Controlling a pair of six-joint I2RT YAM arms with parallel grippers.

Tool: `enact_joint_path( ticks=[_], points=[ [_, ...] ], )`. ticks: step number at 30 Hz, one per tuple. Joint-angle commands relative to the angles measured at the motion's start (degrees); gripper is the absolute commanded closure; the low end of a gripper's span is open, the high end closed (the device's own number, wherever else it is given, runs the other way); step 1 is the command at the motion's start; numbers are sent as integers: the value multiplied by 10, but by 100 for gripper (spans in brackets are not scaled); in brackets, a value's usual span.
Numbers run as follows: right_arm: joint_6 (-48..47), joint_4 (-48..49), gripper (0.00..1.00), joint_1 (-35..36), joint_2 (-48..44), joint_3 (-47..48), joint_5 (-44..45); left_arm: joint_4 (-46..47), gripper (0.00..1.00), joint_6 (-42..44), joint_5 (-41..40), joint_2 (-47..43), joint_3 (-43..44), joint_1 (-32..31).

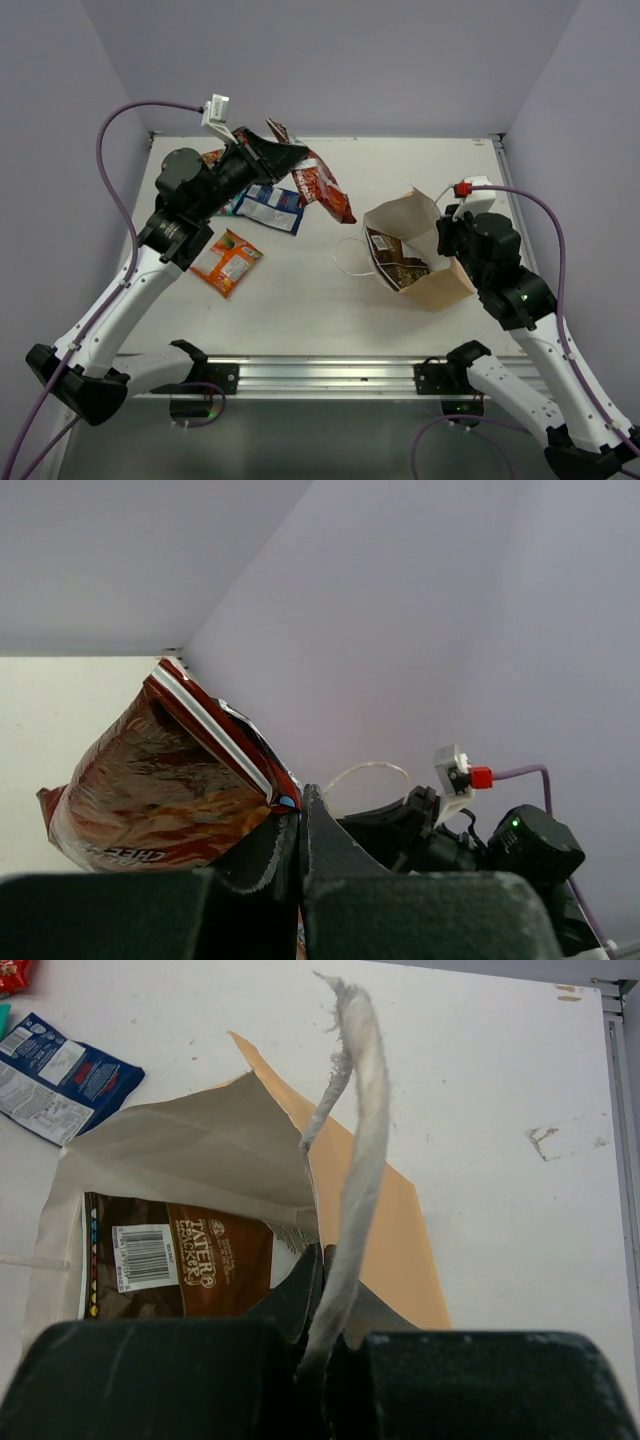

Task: Place the snacks into the paper bag
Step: Place the snack in the paper bag.

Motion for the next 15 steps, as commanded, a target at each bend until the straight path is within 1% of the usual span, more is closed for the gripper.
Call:
enact_joint_path(
  ticks=[1,5,15],
  points=[
    [5,37,100,3,-5,5,-5,66,100,-15,19,8,38,-28],
    [5,36,100,2,-6,5,-2,72,100,-1,-7,28,56,-95],
    [7,37,100,3,-8,3,-4,105,100,-7,-4,107,92,-181]
  ],
)
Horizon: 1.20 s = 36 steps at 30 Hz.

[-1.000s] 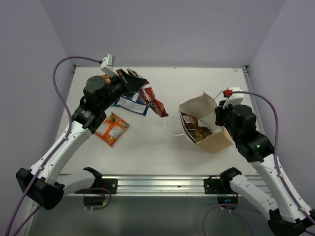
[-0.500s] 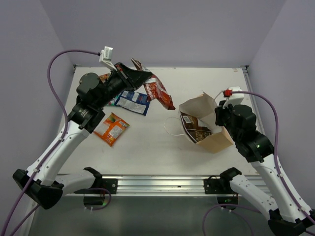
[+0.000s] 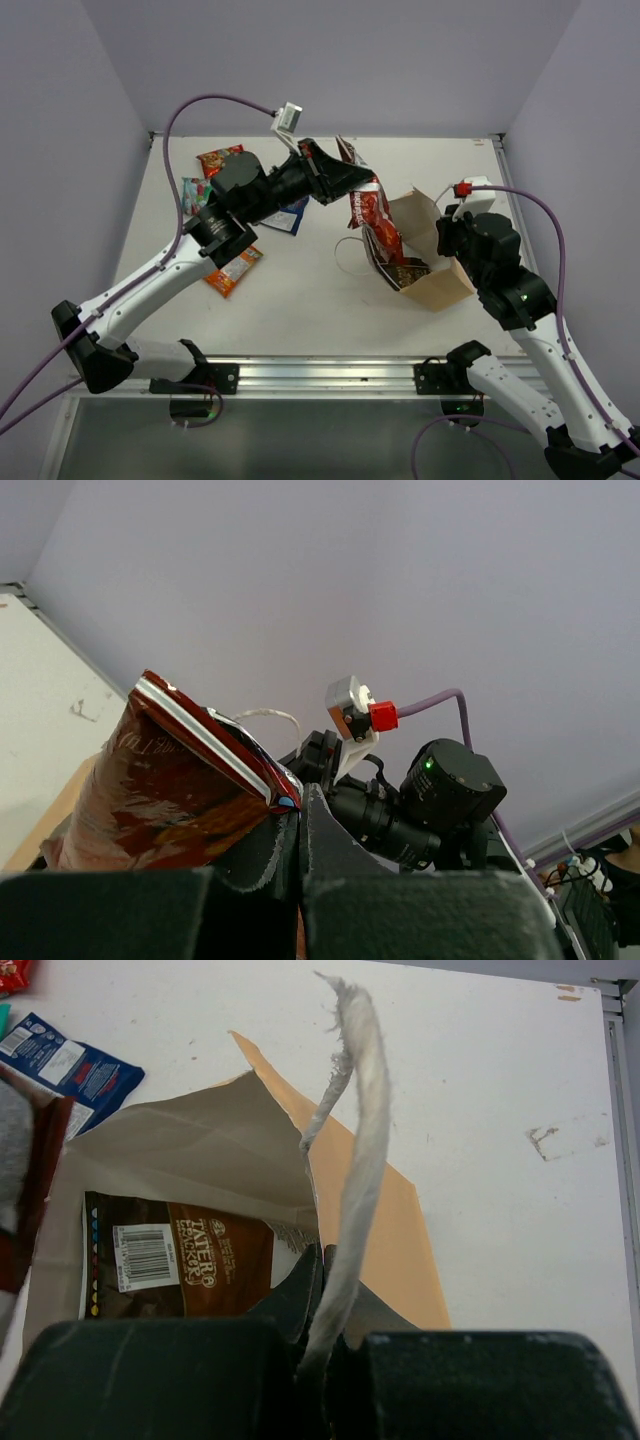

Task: Place the snacks into the paper bag
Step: Place the snack in the paper bag.

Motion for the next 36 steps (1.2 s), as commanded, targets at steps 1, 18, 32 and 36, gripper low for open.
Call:
enact_joint_path(
  ticks=[1,18,32,36],
  points=[
    [7,37,100,3,-8,4,-4,63,100,-4,-1,31,35,-24],
    [7,37,100,3,-11,5,-2,61,100,-22,40,85,51,-65],
    [7,37,100,2,-9,4,-2,27,100,3,55,87,92,-97],
    [8,37,100,2,-11,5,-2,3,100,11,43,98,97,-97]
  ],
)
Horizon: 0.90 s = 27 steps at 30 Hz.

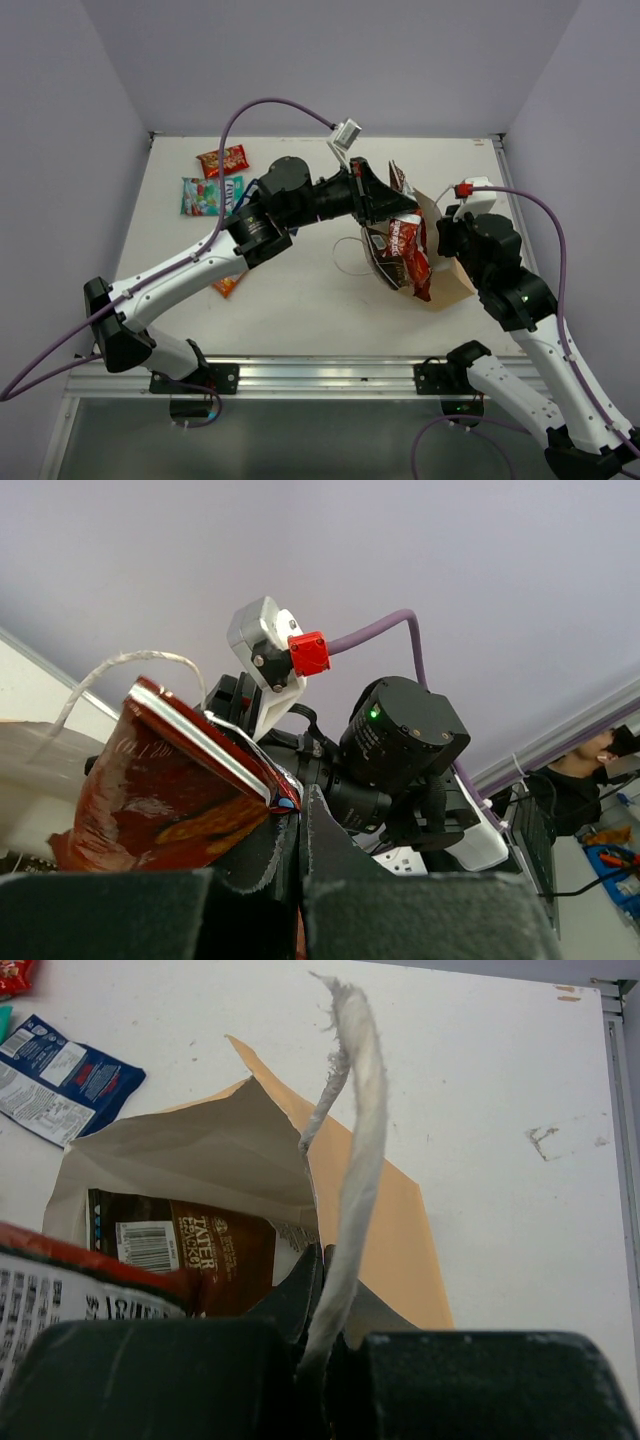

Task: Place the snacks into the paper bag
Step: Place the snack in the paper bag.

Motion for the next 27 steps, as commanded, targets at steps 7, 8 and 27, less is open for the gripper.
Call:
enact_joint_path(
  ticks=[7,8,27],
  points=[
    [6,38,100,2,-10,6,-4,-45,100,35,-24,32,59,9],
    [6,37,100,2,-10,6,-4,-46,100,35,-24,33,58,12],
    [6,41,100,2,-9,3,-8,-36,100,28,-27,50,25,85]
  ],
)
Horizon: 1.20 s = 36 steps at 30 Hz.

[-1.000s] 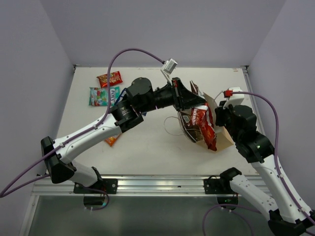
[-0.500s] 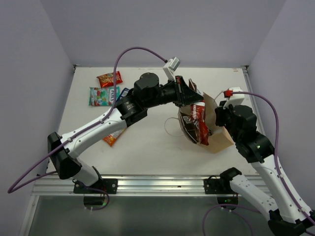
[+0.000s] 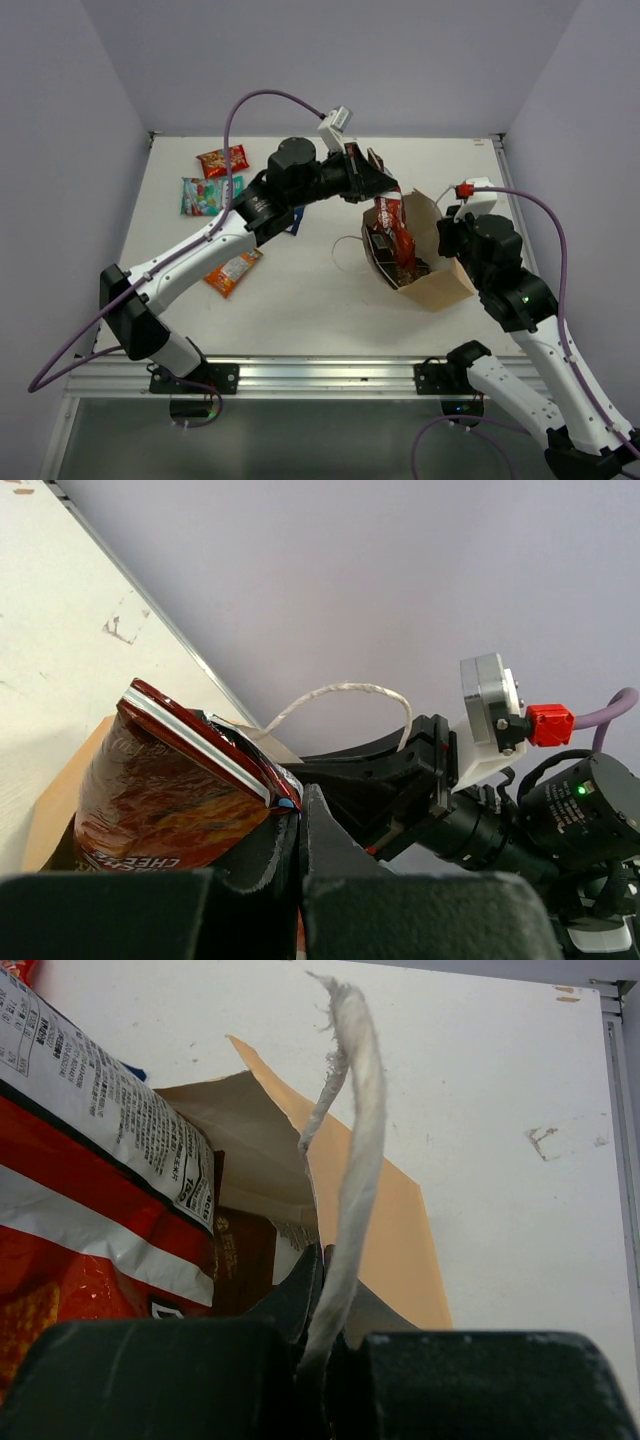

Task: Place the snacks into the paper bag
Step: Place the snack in the paper bag.

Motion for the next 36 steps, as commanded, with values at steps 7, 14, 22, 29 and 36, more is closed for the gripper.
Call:
enact_joint_path(
  ticks=[7,14,22,29,36],
  points=[
    [7,40,100,3,-4,4,-6,96,100,-8,-15,-18,-97,0],
    [7,40,100,3,-3,5,-5,61,100,16,-98,-53,-141,-37],
    [6,40,100,3,-1,5,-6,26,93,-2,-143,-69,-193,-56],
    [6,40,100,3,-3,5,-5,-5,87,-23,-158,-53,-197,-82],
    [5,44,100,3,-3,4,-21,2,75,-38,-166,-67,-215,-85]
  ],
)
